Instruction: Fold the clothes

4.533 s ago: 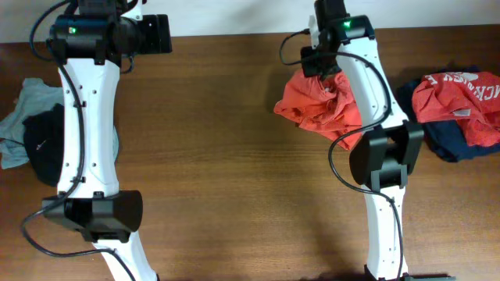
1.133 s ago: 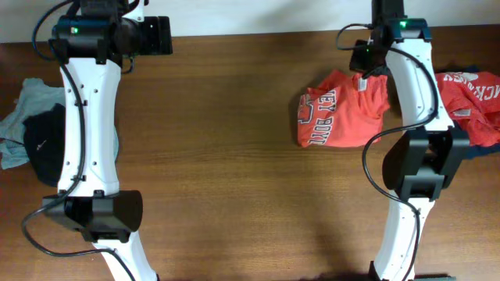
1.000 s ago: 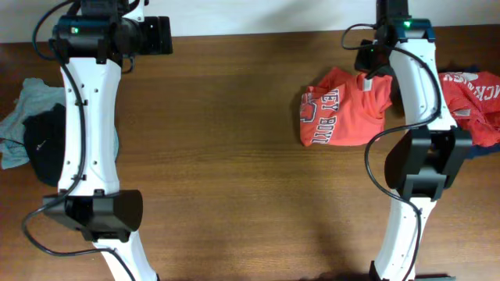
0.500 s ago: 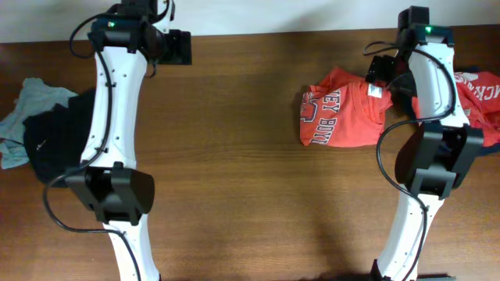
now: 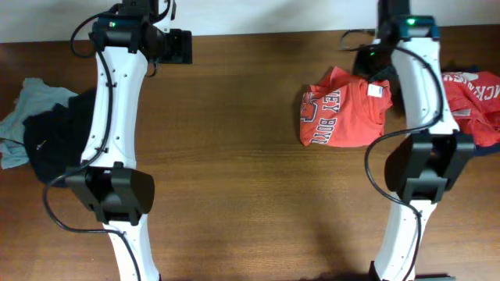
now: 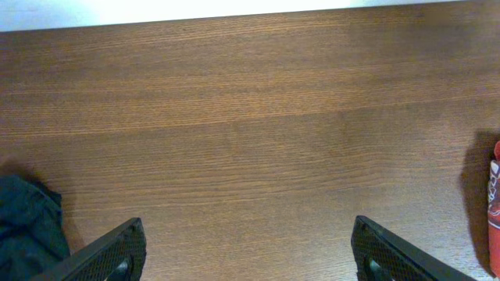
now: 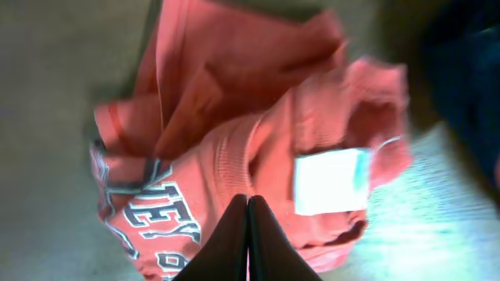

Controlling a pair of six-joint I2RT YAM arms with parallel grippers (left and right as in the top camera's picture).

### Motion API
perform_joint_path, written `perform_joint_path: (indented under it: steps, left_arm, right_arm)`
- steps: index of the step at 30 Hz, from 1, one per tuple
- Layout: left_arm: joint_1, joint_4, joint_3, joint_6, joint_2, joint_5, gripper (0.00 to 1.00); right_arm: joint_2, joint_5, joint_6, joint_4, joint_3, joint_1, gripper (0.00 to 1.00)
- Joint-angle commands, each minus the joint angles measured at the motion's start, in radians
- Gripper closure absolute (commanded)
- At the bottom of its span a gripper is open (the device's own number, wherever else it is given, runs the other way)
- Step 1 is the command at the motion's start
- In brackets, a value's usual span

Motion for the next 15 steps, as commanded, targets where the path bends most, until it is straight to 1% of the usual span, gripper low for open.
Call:
perform_joint_path:
  steps: [1, 8, 15]
  left_arm:
    - [0.005, -0.010, -0.001, 0.016, 0.009, 0.004, 0.16]
    - [0.005, -0.020, -0.001, 0.017, 0.009, 0.003, 0.16]
    - [0.005, -0.025, -0.001, 0.020, 0.009, -0.024, 0.16]
  right_arm:
    - [0.028, 0.015, 0.038, 0.023, -0.078, -0.007, 0.96]
    - [0.034, 0.011, 0.037, 0.175, -0.275, -0.019, 0.96]
    - [0.035, 0.001, 0.029, 0.338, -0.455, 0.013, 0.96]
